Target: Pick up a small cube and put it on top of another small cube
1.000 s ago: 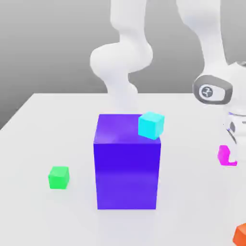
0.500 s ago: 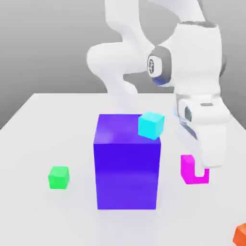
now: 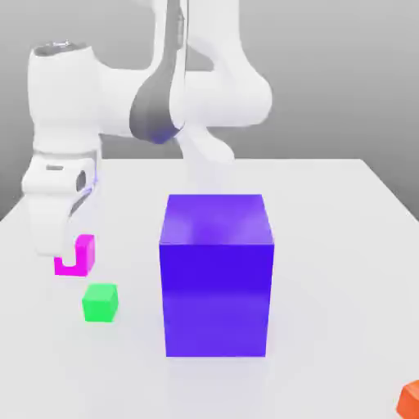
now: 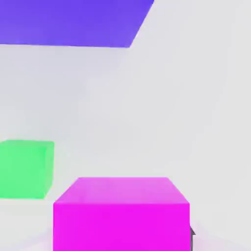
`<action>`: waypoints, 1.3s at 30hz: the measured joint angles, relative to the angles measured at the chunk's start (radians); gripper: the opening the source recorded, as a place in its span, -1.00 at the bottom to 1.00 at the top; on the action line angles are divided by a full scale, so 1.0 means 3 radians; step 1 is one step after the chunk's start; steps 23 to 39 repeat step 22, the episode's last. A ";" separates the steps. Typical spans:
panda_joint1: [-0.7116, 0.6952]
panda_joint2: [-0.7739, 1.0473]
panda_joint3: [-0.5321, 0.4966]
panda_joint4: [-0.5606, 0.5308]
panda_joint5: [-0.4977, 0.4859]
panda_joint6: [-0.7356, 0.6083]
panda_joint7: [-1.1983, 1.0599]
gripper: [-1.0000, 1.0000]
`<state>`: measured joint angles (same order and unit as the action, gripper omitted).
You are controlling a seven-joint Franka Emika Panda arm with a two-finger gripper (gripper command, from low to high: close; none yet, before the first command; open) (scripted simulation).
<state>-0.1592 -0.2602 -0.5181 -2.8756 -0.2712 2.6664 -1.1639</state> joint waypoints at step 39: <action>0.0580 0.1006 -0.0265 -0.0080 0.1571 0.0849 -0.1143 -1.00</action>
